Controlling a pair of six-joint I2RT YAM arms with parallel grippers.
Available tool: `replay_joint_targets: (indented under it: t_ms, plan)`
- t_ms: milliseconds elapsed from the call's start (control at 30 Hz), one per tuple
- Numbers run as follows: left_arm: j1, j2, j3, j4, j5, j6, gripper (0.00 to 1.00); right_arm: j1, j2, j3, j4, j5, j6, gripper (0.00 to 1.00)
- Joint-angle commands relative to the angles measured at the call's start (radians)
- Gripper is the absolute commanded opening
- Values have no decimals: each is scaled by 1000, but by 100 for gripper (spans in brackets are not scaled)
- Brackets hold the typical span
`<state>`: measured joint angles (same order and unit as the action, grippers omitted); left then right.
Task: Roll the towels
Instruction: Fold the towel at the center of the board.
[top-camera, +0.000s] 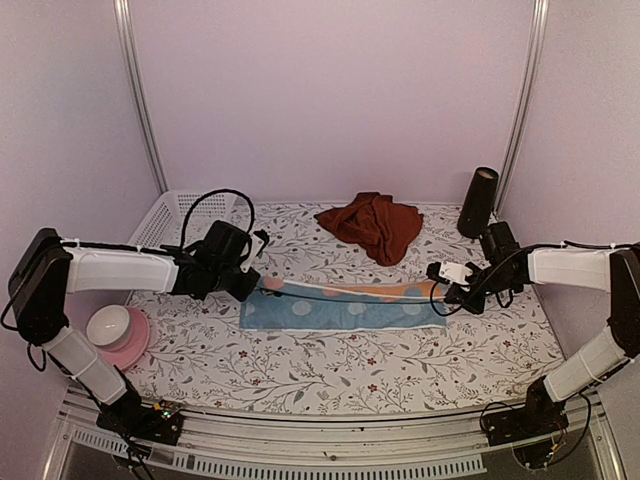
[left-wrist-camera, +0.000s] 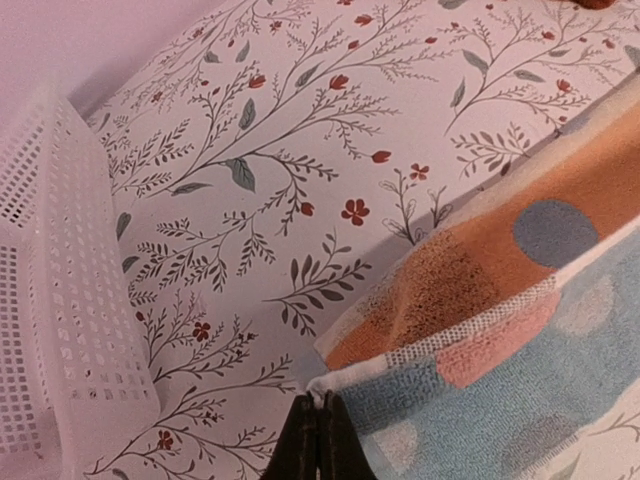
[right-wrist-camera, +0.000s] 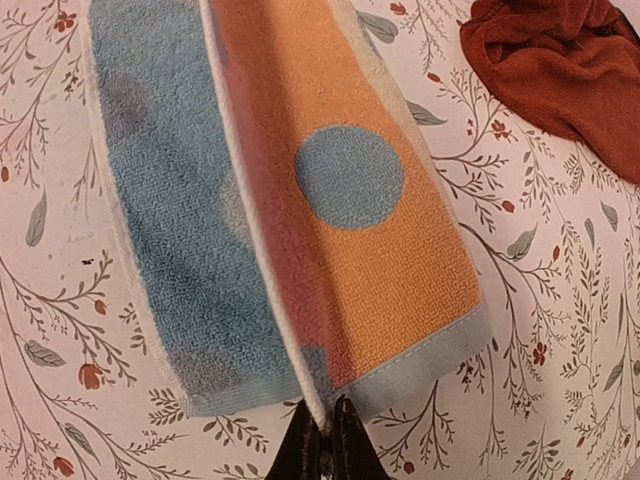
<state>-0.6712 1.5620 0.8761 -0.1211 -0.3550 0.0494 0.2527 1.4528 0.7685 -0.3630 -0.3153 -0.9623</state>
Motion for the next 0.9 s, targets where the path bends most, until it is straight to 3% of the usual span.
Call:
replay_joint_targets:
  t_ms: [0, 867]
  plan:
    - [-25, -3, 13, -81, -36, -20, 0, 29, 19, -18, -25, 51, 3, 2]
    - [-126, -15, -23, -225, -133, -92, 0, 97, -28, -104, -4, 158, -11, 2]
